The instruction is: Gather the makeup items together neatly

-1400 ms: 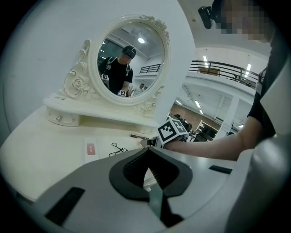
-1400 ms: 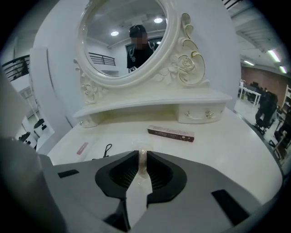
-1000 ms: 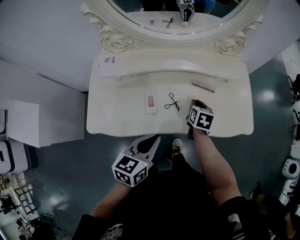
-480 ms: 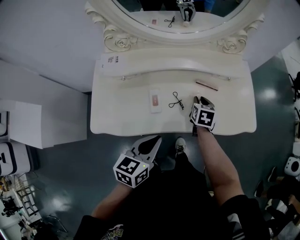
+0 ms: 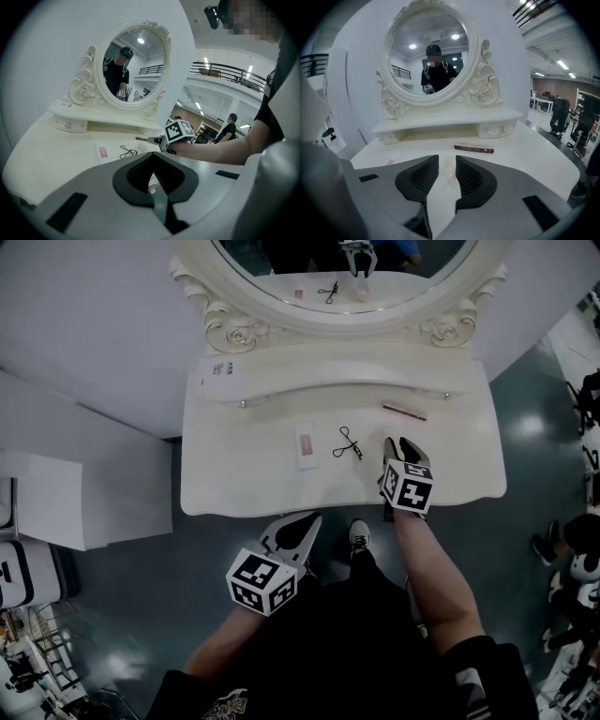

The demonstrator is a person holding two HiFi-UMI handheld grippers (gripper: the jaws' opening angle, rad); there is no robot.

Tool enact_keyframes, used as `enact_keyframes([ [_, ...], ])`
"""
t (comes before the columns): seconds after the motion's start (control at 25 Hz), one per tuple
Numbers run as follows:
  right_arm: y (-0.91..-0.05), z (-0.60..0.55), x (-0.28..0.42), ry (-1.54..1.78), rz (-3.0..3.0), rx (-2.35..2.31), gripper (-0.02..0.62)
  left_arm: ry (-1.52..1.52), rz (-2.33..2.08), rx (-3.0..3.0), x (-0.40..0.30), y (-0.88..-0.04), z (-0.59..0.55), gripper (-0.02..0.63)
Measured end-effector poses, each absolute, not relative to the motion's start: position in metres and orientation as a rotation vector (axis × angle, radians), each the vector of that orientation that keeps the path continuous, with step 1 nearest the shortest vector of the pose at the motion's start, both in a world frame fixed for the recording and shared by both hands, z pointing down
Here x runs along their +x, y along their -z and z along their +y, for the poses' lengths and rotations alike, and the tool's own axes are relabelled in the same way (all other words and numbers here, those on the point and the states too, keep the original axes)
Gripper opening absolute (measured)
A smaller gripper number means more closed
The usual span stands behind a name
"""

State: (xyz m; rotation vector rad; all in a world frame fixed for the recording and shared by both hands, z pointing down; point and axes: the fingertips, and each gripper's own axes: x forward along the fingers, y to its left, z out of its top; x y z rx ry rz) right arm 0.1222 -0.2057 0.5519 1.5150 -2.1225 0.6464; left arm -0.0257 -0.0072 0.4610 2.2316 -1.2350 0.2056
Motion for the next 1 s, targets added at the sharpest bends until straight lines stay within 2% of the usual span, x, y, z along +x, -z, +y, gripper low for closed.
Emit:
enact_keyframes([
  [0.08, -0.532, -0.196, 0.123, -0.615, -2.178, 1.534, 0.044, -0.199, -1.227, 2.249, -0.024, -0.458, -0.008, 0.008],
  [0.12, -0.521, -0.191, 0.123, -0.604, -2.208, 1.539, 0.032, -0.194, -1.22, 2.26, -0.024, -0.456, -0.009, 0.008],
  [0.48, -0.452, -0.126, 0.12, -0.593, -2.37, 1.551, 0.029, -0.167, -1.162, 2.34, -0.022, -0.44, 0.001, 0.008],
  [1.0, -0.401, -0.03, 0.101, -0.539, -2.457, 1.583, 0.029, -0.151, -1.064, 2.404, -0.032, -0.43, 0.039, 0.008],
])
